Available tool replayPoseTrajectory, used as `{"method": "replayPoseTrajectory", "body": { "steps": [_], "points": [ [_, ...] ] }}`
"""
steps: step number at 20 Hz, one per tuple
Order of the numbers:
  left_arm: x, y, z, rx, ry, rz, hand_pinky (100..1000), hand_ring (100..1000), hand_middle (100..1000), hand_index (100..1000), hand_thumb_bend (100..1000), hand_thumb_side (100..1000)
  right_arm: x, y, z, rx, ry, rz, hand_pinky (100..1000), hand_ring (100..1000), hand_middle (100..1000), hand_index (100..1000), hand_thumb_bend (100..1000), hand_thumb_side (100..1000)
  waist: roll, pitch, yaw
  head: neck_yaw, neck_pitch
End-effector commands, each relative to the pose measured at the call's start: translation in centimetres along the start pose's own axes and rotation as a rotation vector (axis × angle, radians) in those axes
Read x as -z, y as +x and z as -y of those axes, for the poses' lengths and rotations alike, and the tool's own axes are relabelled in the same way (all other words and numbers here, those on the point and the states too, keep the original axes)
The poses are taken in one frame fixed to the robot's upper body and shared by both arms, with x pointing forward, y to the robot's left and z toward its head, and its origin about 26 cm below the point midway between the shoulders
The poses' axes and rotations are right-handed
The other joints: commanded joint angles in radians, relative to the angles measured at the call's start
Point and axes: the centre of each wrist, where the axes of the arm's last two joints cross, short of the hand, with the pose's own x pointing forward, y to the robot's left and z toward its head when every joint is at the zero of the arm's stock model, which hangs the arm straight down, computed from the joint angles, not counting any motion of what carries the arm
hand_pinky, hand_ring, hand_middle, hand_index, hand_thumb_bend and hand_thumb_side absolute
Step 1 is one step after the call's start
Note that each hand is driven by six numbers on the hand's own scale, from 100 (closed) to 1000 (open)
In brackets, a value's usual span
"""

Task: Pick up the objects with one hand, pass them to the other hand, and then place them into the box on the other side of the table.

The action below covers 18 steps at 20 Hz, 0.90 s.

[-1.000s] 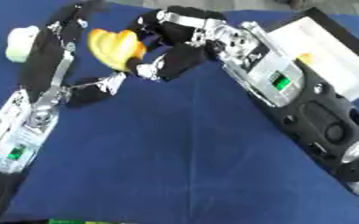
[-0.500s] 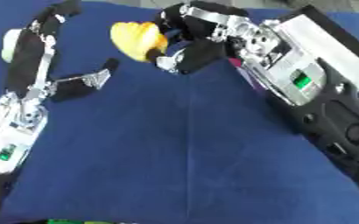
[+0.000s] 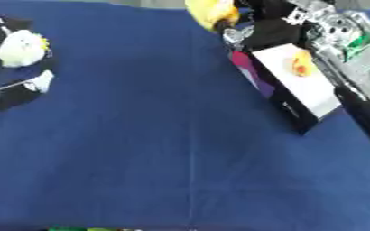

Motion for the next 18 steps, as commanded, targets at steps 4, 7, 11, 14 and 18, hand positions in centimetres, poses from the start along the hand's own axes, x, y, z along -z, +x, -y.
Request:
{"method": "replayPoseTrajectory", "body": {
  "steps": [4, 7, 11, 14, 18],
  "points": [
    [-1.2, -4.3, -6.1, 0.1, 0.019, -0.093, 841, 806, 770, 882, 277, 563, -2.0, -2.9, 5.5, -0.132, -0.233, -0.099, 862, 916, 538, 577, 100, 100, 0.012, -0.016, -0.004, -0.035, -0.023],
    [-1.8, -5.5, -7.4, 0.106, 0.012, -0.131, 841, 800, 758, 876, 274, 558, -3.0, -5.4, 6.7, -0.193, -0.297, -0.168, 860, 919, 548, 584, 100, 100, 0.018, -0.01, -0.003, -0.054, -0.044],
    [-2.1, -6.2, -8.6, 0.092, 0.013, -0.156, 841, 792, 741, 863, 274, 557, -4.2, -8.0, 7.8, -0.281, -0.367, -0.226, 851, 908, 552, 591, 100, 100, 0.025, -0.001, 0.004, -0.069, -0.065],
    [-2.3, -6.6, -9.2, 0.091, 0.026, -0.172, 841, 790, 738, 861, 280, 555, -4.9, -10.0, 8.3, -0.348, -0.386, -0.272, 851, 929, 590, 628, 100, 100, 0.027, 0.004, 0.011, -0.069, -0.072],
    [-2.6, -7.1, -9.7, 0.096, 0.028, -0.197, 845, 790, 739, 867, 273, 570, -5.9, -12.0, 8.6, -0.45, -0.339, -0.318, 863, 1000, 739, 758, 241, 100, 0.027, 0.007, 0.013, -0.062, -0.074]
  ]
}}
